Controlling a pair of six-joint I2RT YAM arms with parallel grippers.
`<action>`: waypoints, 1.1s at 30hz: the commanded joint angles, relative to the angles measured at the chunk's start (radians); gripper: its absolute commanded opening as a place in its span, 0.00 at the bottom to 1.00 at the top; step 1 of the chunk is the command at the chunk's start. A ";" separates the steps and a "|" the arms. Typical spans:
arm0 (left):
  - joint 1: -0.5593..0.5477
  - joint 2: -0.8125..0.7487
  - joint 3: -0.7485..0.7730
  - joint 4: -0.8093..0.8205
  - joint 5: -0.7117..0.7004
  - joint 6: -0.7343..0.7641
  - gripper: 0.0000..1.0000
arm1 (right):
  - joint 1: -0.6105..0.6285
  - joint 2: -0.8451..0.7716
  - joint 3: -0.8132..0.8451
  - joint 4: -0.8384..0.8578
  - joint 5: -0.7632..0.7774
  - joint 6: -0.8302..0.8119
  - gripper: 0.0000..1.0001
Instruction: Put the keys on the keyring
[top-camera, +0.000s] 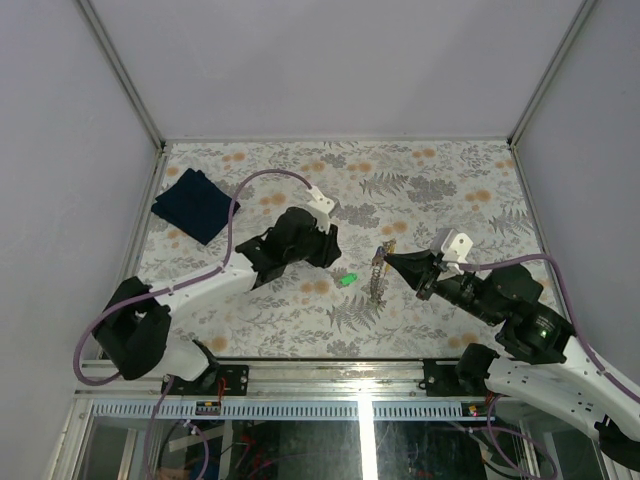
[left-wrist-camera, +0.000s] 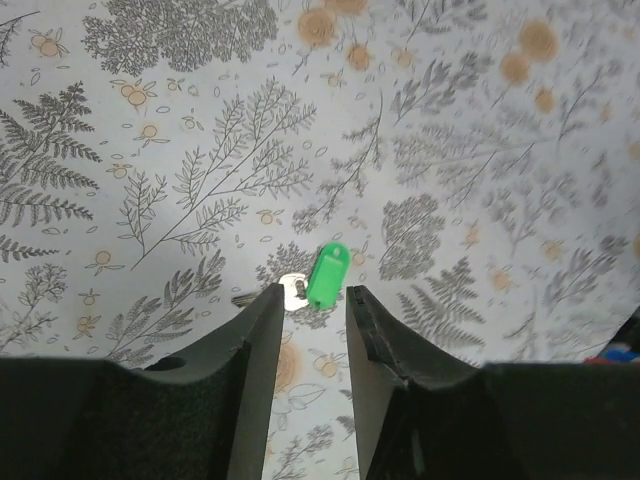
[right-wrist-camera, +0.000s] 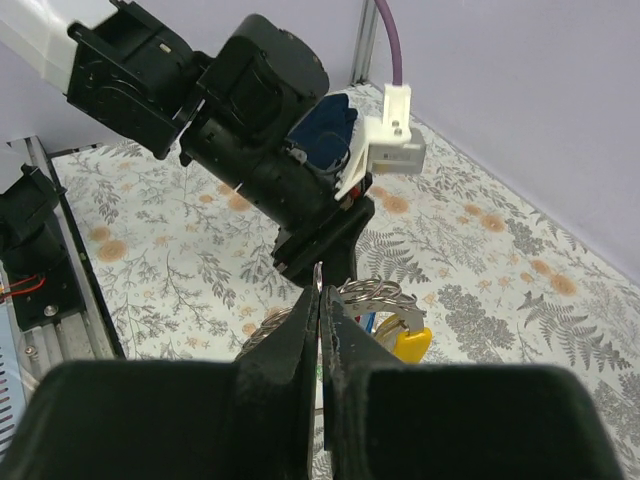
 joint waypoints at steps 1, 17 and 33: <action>0.005 0.001 0.004 0.020 -0.052 -0.226 0.33 | 0.005 0.003 0.008 0.097 0.008 0.043 0.00; -0.164 0.142 -0.021 -0.024 -0.412 -0.607 0.43 | 0.005 -0.011 -0.008 0.094 0.028 0.043 0.00; -0.182 0.280 -0.003 0.040 -0.400 -0.631 0.38 | 0.005 -0.022 -0.017 0.090 0.045 0.039 0.00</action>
